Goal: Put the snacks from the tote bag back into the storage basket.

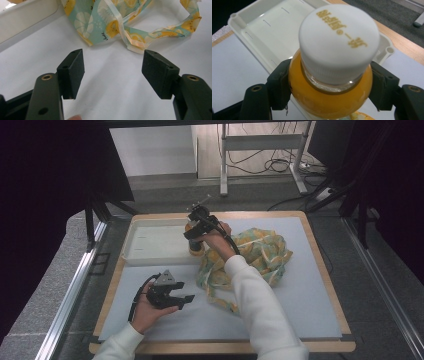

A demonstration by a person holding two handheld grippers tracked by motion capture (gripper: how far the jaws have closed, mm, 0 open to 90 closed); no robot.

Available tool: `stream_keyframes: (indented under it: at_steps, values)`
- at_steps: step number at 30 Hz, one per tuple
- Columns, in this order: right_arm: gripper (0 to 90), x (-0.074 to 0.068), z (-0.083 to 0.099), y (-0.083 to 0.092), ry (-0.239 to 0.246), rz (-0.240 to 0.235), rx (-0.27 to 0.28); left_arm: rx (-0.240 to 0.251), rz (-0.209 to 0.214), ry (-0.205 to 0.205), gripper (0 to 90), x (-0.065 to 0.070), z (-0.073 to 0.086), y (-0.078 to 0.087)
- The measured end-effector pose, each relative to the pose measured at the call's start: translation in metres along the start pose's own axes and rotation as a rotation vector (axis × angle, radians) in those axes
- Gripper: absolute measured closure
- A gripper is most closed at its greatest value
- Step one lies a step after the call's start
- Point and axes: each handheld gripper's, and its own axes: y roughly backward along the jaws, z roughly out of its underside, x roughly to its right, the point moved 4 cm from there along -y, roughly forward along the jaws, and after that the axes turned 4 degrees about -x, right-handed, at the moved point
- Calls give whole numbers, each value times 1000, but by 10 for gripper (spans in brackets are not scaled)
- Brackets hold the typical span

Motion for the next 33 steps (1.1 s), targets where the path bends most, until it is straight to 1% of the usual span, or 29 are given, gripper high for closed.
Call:
stream_keyframes:
  at_steps: [7,9,12,14,17,19,24,27,33]
  values:
    - [296,2,8,-13,-3,2,-32,2,1,5,351,-1,0,1]
    - [296,2,8,-12,-4,1,-27,3,1,5,351,-1,0,1]
    - [293,2,9,-12,12,3,-39,0,1,5,351,-1,0,1]
    - [286,2,10,-11,7,-8,-50,1,-2,5,351,-1,0,1]
    - [215,2,11,-8,-11,-41,-50,11,-8,9,352,-2,0,2]
    - [187,1,12,-6,-13,-51,-45,10,-12,10,352,-2,0,3]
    - [172,1,14,2,-18,-47,-17,6,-13,11,352,-3,1,2]
    - [171,2,13,10,-18,-50,16,4,-13,12,351,-3,1,2]
    - [171,0,14,29,-6,-45,52,5,-17,8,351,-3,1,2]
